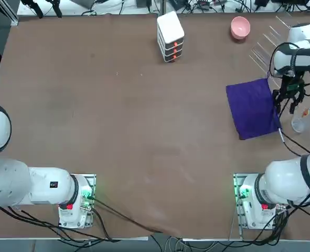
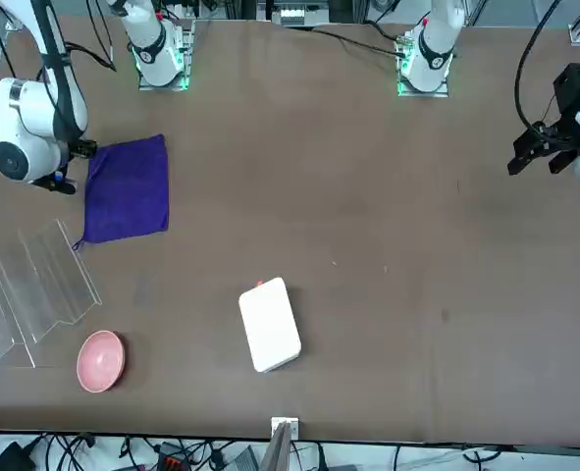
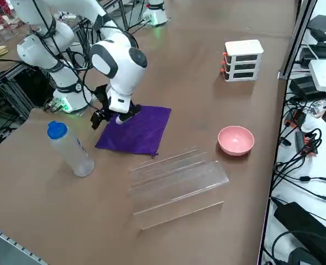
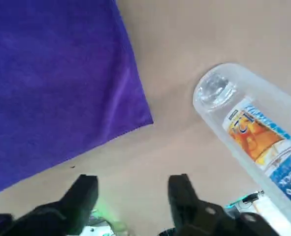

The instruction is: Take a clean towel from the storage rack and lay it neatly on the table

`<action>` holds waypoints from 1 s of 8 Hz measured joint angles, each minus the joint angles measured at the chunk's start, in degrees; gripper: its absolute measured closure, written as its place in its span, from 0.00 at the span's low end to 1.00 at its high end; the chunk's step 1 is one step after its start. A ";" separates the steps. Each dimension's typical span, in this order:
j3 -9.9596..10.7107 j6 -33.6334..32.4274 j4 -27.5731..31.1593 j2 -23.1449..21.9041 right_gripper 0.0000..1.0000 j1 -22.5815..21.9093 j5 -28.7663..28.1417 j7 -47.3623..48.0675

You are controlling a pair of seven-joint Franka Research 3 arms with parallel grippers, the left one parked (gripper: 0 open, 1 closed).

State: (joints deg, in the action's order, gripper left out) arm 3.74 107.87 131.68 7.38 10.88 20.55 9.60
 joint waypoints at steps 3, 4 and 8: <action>-1.72 -1.13 -9.63 -4.49 0.00 -3.49 -10.76 0.00; -1.99 -3.69 -15.19 -5.57 0.00 -5.80 -13.60 0.00; -2.68 -14.76 -37.55 -5.71 0.00 -9.51 -23.65 -3.04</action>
State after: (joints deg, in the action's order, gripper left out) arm 1.06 93.11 94.14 1.67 1.37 -3.10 6.55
